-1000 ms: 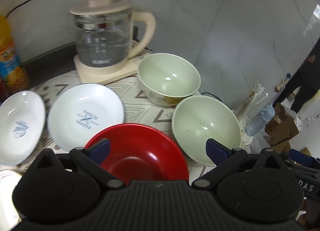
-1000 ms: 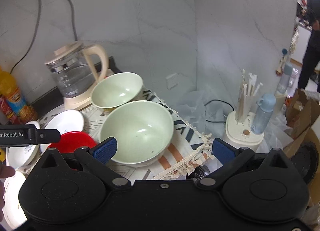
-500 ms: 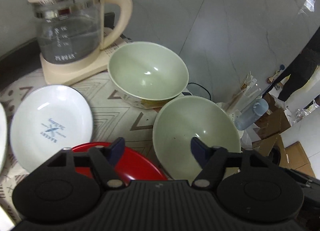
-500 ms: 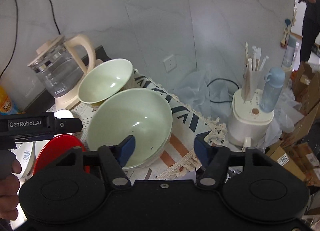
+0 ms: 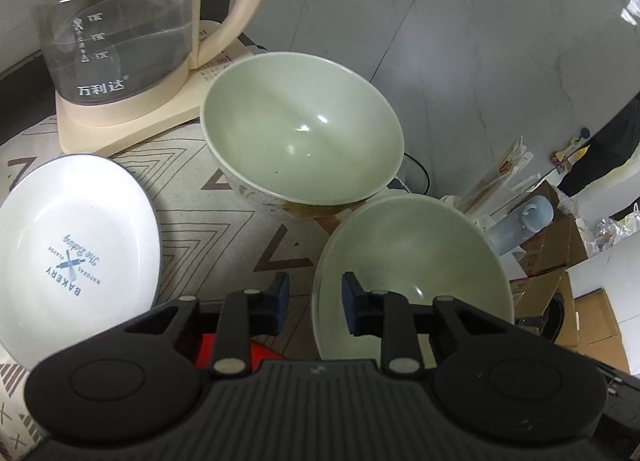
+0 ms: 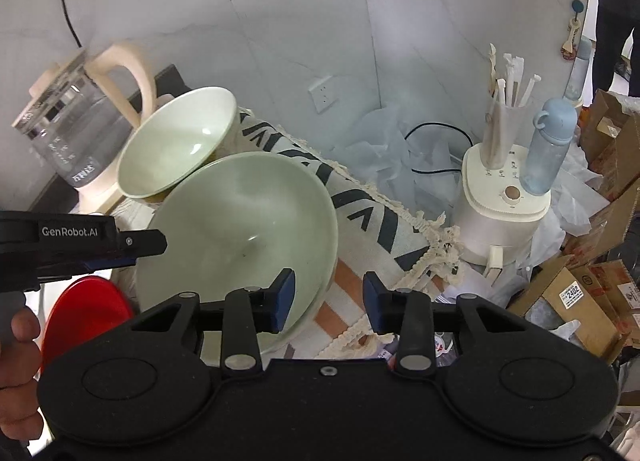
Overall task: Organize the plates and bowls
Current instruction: 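Close both grippers on the rim of the large pale green bowl, then carry the green bowl and lower it into the red bowl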
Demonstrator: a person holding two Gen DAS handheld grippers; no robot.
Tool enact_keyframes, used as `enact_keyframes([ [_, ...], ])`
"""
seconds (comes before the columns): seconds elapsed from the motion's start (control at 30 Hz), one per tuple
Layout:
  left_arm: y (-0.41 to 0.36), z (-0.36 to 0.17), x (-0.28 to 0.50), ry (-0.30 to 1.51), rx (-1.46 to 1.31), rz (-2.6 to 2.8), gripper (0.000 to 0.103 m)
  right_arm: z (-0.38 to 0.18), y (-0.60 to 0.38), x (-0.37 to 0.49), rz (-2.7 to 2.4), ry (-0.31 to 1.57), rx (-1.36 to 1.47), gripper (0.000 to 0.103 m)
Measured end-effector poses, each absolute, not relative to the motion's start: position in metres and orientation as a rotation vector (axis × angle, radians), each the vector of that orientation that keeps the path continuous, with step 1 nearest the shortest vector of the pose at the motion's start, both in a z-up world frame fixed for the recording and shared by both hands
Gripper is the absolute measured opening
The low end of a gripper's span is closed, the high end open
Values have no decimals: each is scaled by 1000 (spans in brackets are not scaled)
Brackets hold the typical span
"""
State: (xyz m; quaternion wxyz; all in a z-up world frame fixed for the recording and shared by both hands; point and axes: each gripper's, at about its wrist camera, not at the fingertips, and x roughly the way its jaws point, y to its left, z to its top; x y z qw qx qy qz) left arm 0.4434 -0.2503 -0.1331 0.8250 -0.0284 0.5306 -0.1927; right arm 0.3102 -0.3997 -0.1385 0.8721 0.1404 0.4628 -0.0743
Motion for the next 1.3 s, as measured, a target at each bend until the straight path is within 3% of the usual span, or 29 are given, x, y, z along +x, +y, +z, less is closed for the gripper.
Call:
enact_keyframes([
  [0.07, -253, -137, 444, 1139, -60, -414, 22, -140, -399, 314, -168, 971, 285, 37],
  [0.13, -255, -141, 445, 1154, -58, -420, 11, -144, -399, 318, -171, 979, 291, 32],
  [0.23, -257, -142, 446, 1164, -54, -411, 6, -154, -404, 320, -152, 1006, 346, 13],
  [1.3, -212, -59, 391, 983, -140, -242, 5, -81, -386, 309, 14, 843, 266, 13],
])
